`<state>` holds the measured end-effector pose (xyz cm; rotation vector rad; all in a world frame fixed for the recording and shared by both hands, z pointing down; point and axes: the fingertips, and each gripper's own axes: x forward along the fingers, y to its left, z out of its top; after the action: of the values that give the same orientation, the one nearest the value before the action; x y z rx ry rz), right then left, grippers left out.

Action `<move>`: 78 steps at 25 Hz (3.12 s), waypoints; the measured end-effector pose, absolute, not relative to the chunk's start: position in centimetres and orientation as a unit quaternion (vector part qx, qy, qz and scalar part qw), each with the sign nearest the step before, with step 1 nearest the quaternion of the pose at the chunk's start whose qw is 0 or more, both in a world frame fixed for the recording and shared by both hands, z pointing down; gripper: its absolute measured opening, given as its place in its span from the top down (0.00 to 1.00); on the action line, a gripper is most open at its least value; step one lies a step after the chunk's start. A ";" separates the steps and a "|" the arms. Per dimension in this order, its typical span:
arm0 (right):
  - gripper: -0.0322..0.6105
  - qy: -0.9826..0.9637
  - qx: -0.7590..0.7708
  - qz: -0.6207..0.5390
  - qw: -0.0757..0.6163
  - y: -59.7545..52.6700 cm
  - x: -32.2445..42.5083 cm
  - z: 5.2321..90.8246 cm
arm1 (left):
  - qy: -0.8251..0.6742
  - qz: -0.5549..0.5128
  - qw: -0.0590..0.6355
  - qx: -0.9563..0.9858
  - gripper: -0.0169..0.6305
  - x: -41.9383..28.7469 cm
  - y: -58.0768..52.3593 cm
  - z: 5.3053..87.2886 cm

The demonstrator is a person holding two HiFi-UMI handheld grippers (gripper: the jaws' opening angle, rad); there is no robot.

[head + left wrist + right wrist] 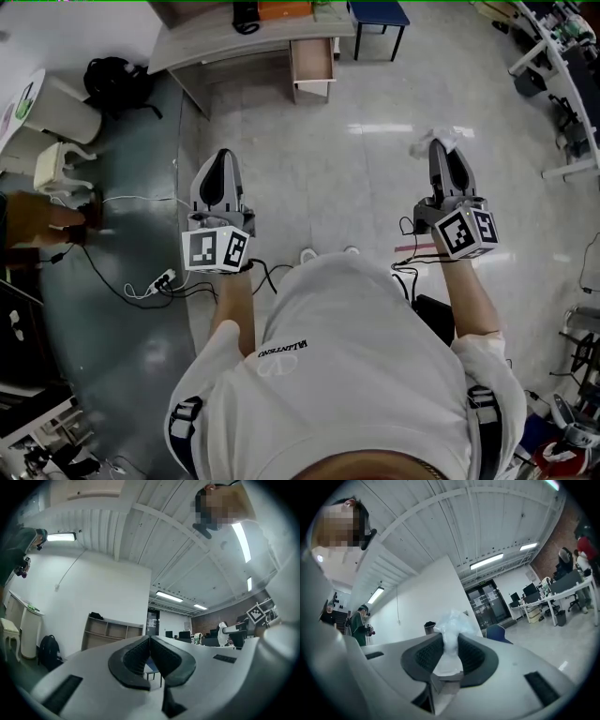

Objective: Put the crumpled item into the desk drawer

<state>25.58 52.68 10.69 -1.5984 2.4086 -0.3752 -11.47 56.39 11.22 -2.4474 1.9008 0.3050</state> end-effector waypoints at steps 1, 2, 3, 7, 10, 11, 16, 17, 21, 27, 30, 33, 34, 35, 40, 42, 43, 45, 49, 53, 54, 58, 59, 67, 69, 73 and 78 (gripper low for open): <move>0.81 0.821 -0.545 -0.129 0.111 52.7 25.2 10.8 | 0.609 0.097 0.013 -0.787 0.97 -11.7 56.4 11.4; 0.81 0.821 -0.544 -0.131 0.109 52.6 24.7 11.0 | 0.608 0.096 0.012 -0.788 0.97 -12.0 56.3 11.6; 0.81 0.822 -0.543 -0.132 0.107 52.6 24.2 11.2 | 0.605 0.095 0.010 -0.790 0.97 -12.3 56.2 11.8; 0.81 0.825 -0.540 -0.137 0.093 52.3 21.8 12.2 | 0.600 0.084 0.000 -0.796 0.97 -14.0 55.9 13.2; 0.81 0.824 -0.542 -0.138 0.094 52.3 21.0 12.3 | 0.600 0.080 -0.011 -0.796 0.97 -14.7 55.8 13.9; 0.81 0.825 -0.541 -0.137 0.092 52.2 20.9 12.4 | 0.600 0.079 -0.012 -0.796 0.97 -14.8 55.8 14.1; 0.81 0.827 -0.537 -0.143 0.088 51.0 20.4 13.0 | 0.598 0.077 -0.018 -0.797 0.97 -14.4 54.8 14.9; 0.81 0.828 -0.536 -0.143 0.087 50.6 20.3 13.2 | 0.597 0.077 -0.019 -0.798 0.97 -14.2 54.4 15.0; 0.81 0.836 -0.524 -0.144 0.079 48.7 19.9 13.9 | 0.600 0.075 -0.020 -0.797 0.97 -13.7 52.9 15.4; 0.81 0.843 -0.511 -0.149 0.083 43.9 20.0 13.9 | 0.608 0.076 -0.022 -0.790 0.97 -13.1 48.6 15.5; 0.81 0.847 -0.502 -0.153 0.080 40.9 20.5 14.0 | 0.609 0.078 -0.020 -0.789 0.97 -12.0 45.7 15.3; 0.81 0.854 -0.492 -0.155 0.074 37.9 20.7 14.4 | 0.609 0.079 -0.021 -0.789 0.97 -10.8 42.8 15.3; 0.81 0.856 -0.488 -0.155 0.071 37.0 20.7 14.6 | 0.608 0.078 -0.022 -0.790 0.97 -10.4 41.8 15.5; 0.81 0.859 -0.483 -0.155 0.068 36.1 20.6 14.9 | 0.608 0.078 -0.024 -0.790 0.97 -10.0 40.9 15.7; 0.81 0.869 -0.464 -0.163 0.060 32.0 20.9 15.9 | 0.606 0.078 -0.037 -0.791 0.97 -7.4 36.5 16.7; 0.81 0.873 -0.456 -0.165 0.057 30.3 21.2 16.1 | 0.605 0.073 -0.040 -0.791 0.97 -6.3 34.8 17.0; 0.81 0.874 -0.453 -0.167 0.057 29.5 21.5 16.2 | 0.606 0.070 -0.041 -0.791 0.97 -5.9 34.0 17.0; 0.81 0.874 -0.450 -0.173 0.060 28.1 22.0 16.5 | 0.607 0.064 -0.042 -0.791 0.97 -5.1 32.8 17.3; 0.81 0.877 -0.441 -0.183 0.059 26.1 23.1 17.3 | 0.616 0.051 -0.042 -0.785 0.97 -4.5 31.3 17.5; 0.81 0.876 -0.438 -0.190 0.060 24.9 23.9 18.3 | 0.626 0.044 -0.042 -0.777 0.97 -4.4 30.6 17.7; 0.81 0.877 -0.438 -0.190 0.061 24.8 23.9 18.4 | 0.626 0.043 -0.042 -0.777 0.97 -4.4 30.6 17.9; 0.81 0.879 -0.432 -0.195 0.056 24.2 23.0 18.8 | 0.626 0.041 -0.043 -0.778 0.97 -4.6 29.9 17.9; 0.81 0.879 -0.432 -0.196 0.054 23.9 22.7 18.9 | 0.625 0.041 -0.044 -0.778 0.97 -4.7 29.6 17.8; 0.81 0.878 -0.437 -0.191 0.044 20.5 20.4 19.7 | 0.603 0.040 -0.039 -0.796 0.97 -6.0 24.9 18.3; 0.81 0.876 -0.442 -0.189 0.040 19.2 19.5 20.0 | 0.597 0.041 -0.041 -0.800 0.97 -6.9 23.2 18.6; 0.81 0.872 -0.448 -0.193 0.028 16.0 17.4 20.8 | 0.584 0.040 -0.052 -0.809 0.97 -8.1 19.4 19.6; 0.81 0.871 -0.451 -0.195 0.016 11.3 14.2 21.6 | 0.569 0.037 -0.066 -0.819 0.97 -9.6 13.8 21.5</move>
<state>14.21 11.32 21.65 -1.4024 2.7091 -0.6079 -9.57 13.82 21.47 -2.6864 1.8678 0.1217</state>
